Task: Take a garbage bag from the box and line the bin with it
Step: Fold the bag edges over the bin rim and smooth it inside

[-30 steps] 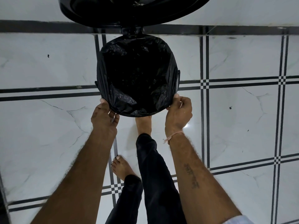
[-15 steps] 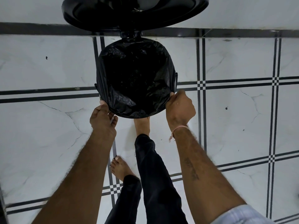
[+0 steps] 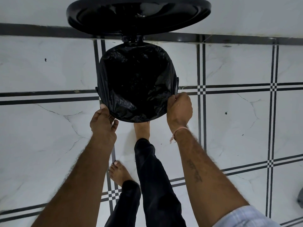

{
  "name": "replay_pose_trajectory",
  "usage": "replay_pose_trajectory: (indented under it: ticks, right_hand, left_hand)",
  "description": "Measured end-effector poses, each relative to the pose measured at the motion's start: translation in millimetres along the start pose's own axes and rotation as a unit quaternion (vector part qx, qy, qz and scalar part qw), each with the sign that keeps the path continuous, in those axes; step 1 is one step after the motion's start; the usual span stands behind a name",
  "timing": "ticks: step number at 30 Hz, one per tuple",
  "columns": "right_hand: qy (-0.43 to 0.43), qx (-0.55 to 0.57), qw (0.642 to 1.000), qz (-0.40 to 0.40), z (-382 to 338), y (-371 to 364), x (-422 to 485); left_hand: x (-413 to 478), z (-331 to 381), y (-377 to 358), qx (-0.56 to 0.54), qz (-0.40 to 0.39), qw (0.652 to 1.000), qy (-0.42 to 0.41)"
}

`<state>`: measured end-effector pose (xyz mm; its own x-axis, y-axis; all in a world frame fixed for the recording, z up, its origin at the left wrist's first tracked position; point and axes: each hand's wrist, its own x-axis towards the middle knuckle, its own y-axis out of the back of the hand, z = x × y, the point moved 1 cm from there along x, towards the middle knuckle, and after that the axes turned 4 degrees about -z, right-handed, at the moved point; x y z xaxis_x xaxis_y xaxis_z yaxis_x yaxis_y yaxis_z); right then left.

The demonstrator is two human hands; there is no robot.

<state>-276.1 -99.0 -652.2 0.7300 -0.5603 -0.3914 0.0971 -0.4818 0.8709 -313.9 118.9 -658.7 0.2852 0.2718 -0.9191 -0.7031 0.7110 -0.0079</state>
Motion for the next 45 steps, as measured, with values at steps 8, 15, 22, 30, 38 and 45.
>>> replay_pose_trajectory:
  ticks: [8, 15, 22, 30, 38, 45]
  right_hand:
    - [-0.011, 0.277, 0.958, -0.069, 32.4, -2.3, 8.5]
    - [-0.068, 0.489, 0.843, -0.213, 46.9, -15.2, 25.0]
    - [-0.152, 0.560, 0.772, -0.259, 42.6, -20.7, 28.9]
    - [-0.259, 0.718, 0.598, -0.244, 43.5, -25.8, 4.5]
    - [-0.308, 0.698, 0.609, -0.217, 38.4, -43.7, 1.2]
    - [-0.322, 0.708, 0.597, -0.196, 32.7, -44.3, -17.8]
  left_hand:
    - [7.7, -2.1, 3.3, -0.045, -0.033, 0.997, 0.048]
    - [24.1, -5.4, 12.7, -0.067, -0.081, 0.991, 0.087]
    - [26.6, -4.7, 10.3, -0.079, -0.086, 0.989, 0.094]
    - [17.8, -19.1, 11.4, -0.131, -0.094, 0.982, 0.096]
    - [35.2, -20.5, 11.6, -0.128, -0.075, 0.982, 0.118]
    - [27.0, -12.8, -7.2, -0.159, -0.069, 0.983, 0.067]
